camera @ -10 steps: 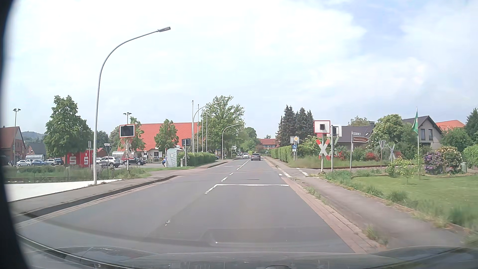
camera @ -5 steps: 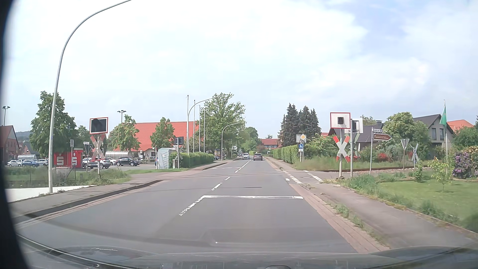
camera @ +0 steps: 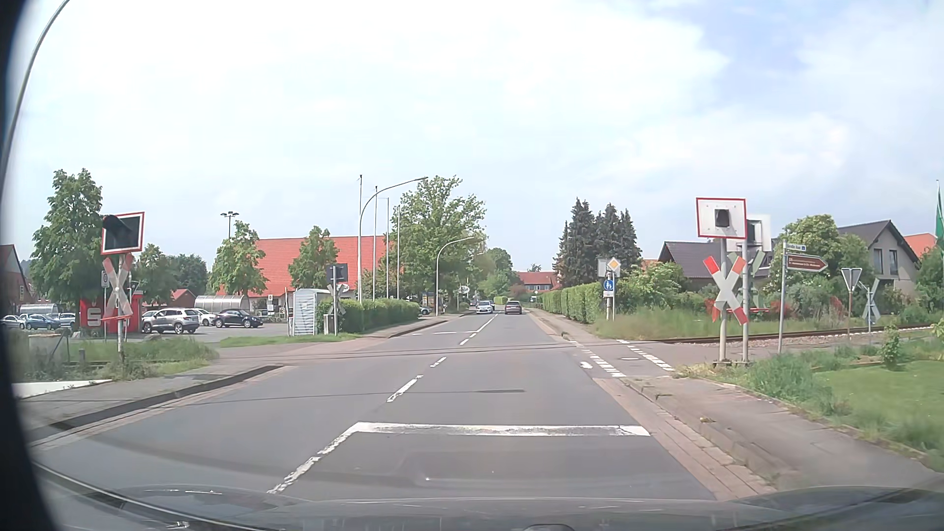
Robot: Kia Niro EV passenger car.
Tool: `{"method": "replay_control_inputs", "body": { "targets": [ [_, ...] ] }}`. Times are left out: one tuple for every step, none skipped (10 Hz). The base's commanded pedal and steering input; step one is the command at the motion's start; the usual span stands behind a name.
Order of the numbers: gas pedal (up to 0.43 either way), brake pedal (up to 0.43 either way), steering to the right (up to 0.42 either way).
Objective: Follow the waypoints while adhering to traffic rules and regulations
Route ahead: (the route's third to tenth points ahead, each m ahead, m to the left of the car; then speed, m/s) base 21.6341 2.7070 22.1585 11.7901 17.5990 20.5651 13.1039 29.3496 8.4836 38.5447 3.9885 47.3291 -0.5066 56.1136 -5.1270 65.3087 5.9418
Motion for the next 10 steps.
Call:
{"method": "replay_control_inputs", "body": {
  "targets": [
    [0.000,0.244,-0.005],
    [0.000,0.250,-0.004],
    [0.000,0.250,-0.003],
    [0.000,0.250,-0.002],
    [0.000,0.256,0.000],
    [0.000,0.250,0.001],
    [0.000,0.250,0.003],
    [0.000,0.238,0.003],
    [0.000,0.220,0.004],
    [0.000,0.207,0.006]
  ]
}}
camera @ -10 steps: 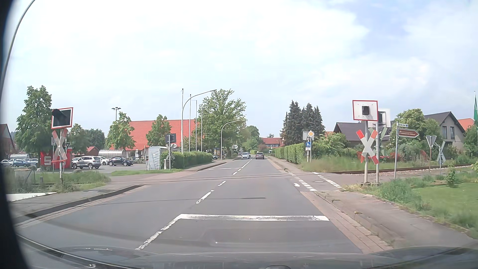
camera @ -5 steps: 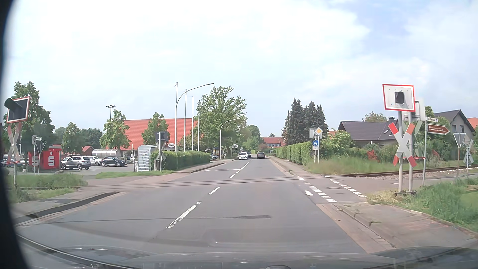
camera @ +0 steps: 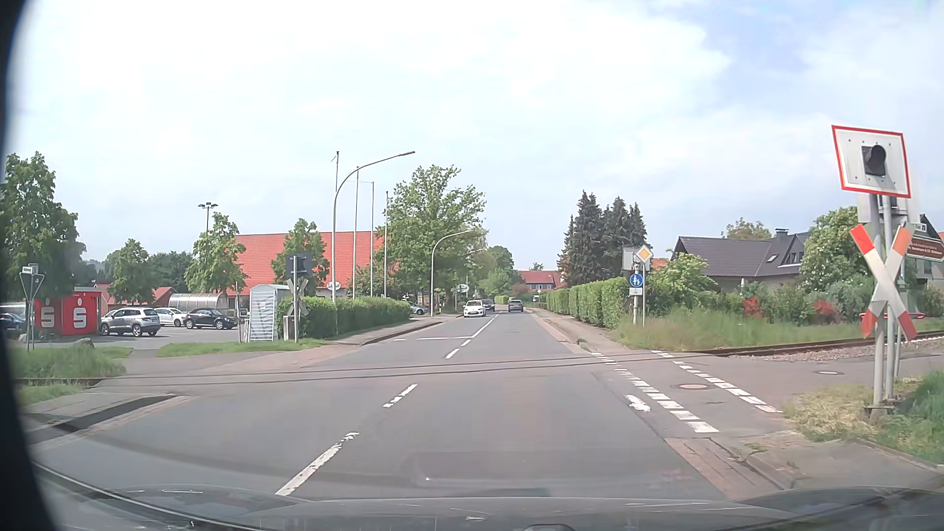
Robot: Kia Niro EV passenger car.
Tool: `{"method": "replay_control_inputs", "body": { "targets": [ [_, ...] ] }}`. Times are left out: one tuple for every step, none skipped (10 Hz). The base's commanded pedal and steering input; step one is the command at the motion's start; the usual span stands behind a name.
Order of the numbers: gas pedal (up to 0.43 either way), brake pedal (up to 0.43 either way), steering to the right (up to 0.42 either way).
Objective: Follow the waypoints while adhering to traffic rules and regulations
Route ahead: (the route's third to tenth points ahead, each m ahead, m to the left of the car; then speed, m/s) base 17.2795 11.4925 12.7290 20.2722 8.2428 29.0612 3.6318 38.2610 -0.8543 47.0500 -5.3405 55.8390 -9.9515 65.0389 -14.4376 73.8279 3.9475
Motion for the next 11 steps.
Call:
{"method": "replay_control_inputs", "body": {
  "targets": [
    [0.000,0.201,0.006],
    [0.000,0.201,0.006],
    [0.000,0.207,0.007],
    [0.000,0.201,0.009],
    [0.000,0.201,0.012],
    [0.000,0.207,0.014],
    [0.000,0.207,0.013],
    [0.000,0.213,0.013],
    [0.000,0.207,0.013],
    [0.000,0.207,0.014],
    [0.000,0.213,0.013]
  ]
}}
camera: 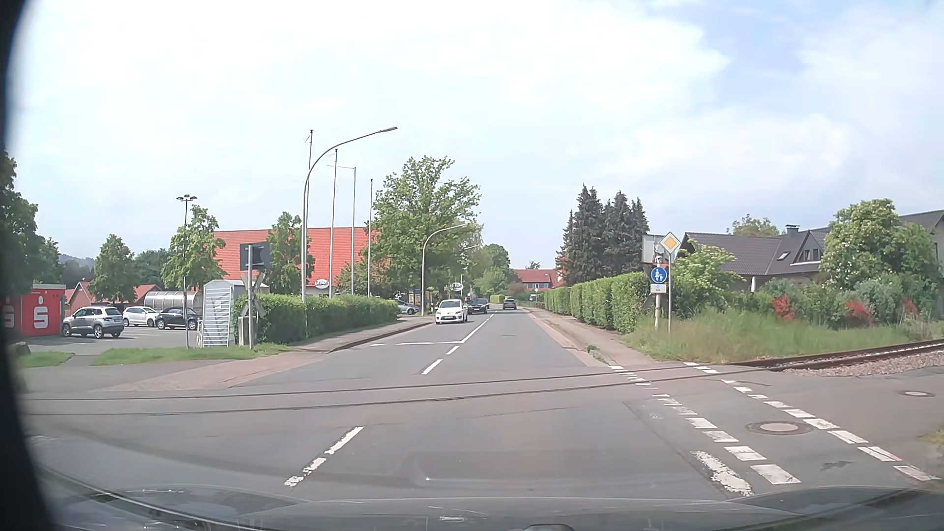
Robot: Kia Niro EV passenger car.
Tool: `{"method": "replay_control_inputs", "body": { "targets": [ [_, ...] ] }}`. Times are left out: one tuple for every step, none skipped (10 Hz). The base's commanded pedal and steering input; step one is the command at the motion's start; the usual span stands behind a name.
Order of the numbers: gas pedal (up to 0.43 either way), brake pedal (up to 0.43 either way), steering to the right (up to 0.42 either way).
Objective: Follow the waypoints while adhering to traffic rules and regulations
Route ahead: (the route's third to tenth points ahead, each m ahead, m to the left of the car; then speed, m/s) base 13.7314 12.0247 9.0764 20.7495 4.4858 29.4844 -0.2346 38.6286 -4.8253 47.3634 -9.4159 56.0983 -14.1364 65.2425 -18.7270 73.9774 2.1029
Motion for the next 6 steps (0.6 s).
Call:
{"method": "replay_control_inputs", "body": {
  "targets": [
    [0.000,0.213,0.013],
    [0.000,0.207,0.012],
    [0.000,0.207,0.012],
    [0.000,0.207,0.012],
    [0.000,0.207,0.012],
    [0.000,0.201,0.012]
  ]
}}
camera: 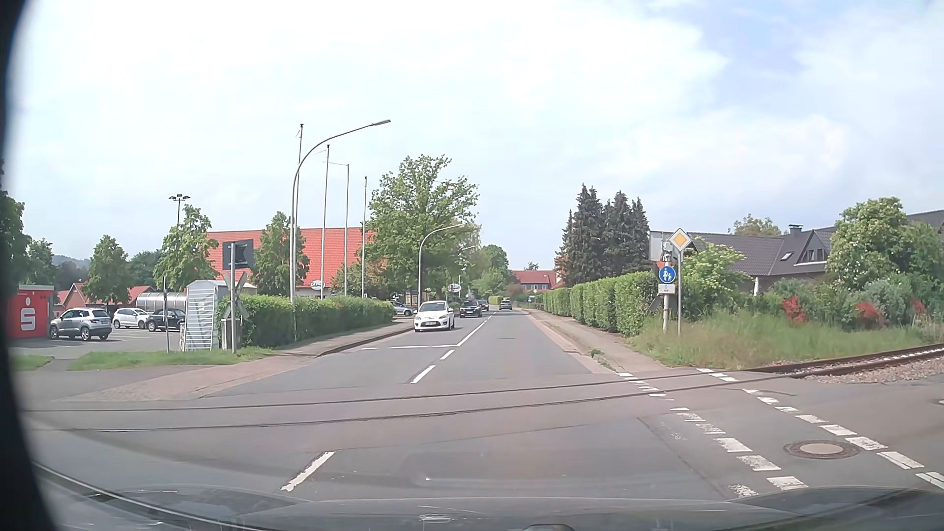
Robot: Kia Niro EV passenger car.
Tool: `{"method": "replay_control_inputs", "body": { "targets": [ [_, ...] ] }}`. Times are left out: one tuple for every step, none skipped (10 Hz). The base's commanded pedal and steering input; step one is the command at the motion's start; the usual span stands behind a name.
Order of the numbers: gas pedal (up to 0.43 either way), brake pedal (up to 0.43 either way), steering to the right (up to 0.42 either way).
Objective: Follow the waypoints while adhering to traffic rules and regulations
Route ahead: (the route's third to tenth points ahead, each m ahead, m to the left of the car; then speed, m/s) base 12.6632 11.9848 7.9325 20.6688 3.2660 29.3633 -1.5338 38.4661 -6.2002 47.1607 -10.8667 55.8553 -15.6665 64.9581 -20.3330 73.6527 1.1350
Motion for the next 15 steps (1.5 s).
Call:
{"method": "replay_control_inputs", "body": {
  "targets": [
    [0.000,0.201,0.011],
    [0.000,0.183,0.010],
    [0.000,0.183,0.011],
    [0.000,0.177,0.010],
    [0.000,0.171,0.009],
    [0.000,0.159,0.008],
    [0.000,0.159,0.007],
    [0.000,0.159,0.005],
    [0.000,0.159,0.004],
    [0.000,0.159,0.003],
    [0.000,0.152,0.001],
    [0.000,0.152,0.000],
    [0.000,0.152,-0.001],
    [0.000,0.152,-0.002],
    [0.000,0.159,-0.002]
  ]
}}
